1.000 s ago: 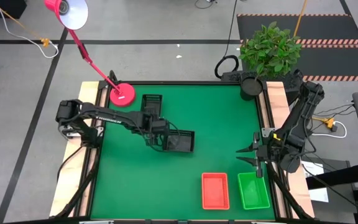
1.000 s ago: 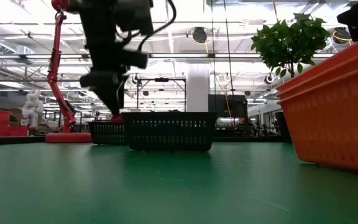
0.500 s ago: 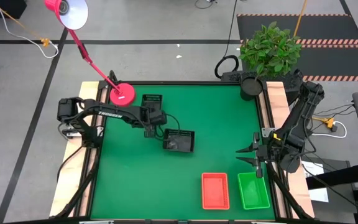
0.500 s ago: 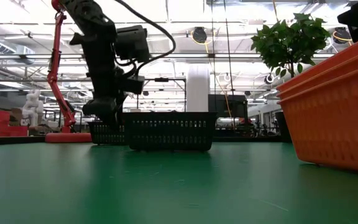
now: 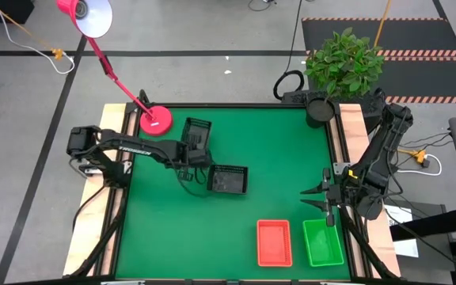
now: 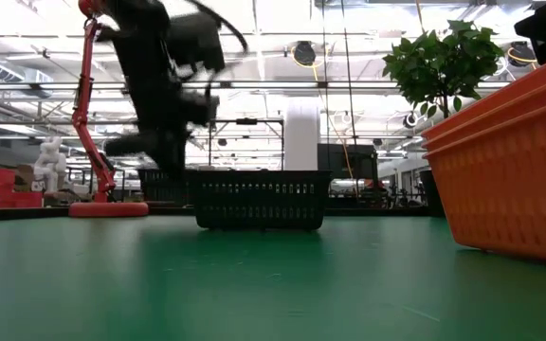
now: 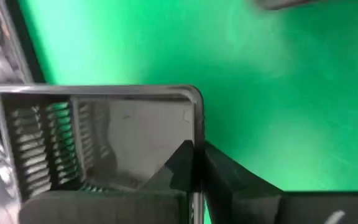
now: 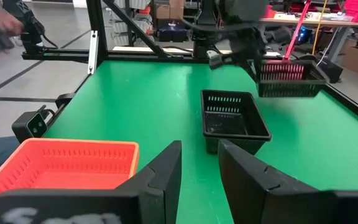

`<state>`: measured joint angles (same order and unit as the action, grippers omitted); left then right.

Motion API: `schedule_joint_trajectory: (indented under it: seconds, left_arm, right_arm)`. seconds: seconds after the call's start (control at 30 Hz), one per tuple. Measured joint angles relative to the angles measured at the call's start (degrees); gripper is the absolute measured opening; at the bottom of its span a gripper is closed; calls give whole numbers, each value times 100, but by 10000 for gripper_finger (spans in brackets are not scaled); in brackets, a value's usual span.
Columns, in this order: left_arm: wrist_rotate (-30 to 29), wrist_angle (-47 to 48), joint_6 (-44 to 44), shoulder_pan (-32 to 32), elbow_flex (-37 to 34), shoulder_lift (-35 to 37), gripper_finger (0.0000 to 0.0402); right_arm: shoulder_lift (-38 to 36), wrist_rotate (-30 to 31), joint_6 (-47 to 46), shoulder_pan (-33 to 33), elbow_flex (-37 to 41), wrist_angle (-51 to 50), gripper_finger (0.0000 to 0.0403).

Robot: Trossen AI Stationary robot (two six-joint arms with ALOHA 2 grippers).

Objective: Stack baskets by color
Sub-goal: Stack the top black bin on top of the bottom stacked black bins

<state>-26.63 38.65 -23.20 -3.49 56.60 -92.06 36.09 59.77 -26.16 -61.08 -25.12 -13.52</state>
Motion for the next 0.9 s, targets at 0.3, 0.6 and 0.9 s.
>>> schedule_joint_trajectory:
  seconds: [0.3,0.6,0.9]
  left_arm:
    - [104,477,-1140,891,492,760,21]
    - [634,212,-2966,1524,515,1287,10]
    - [1787,162,-4009,1579,511,1339,9]
  right_arm:
    - [15,10,-19,3,0,50,102]
    - [145,0,-3,198,2,130,102]
    - [212,11,229,731,167,275,102]
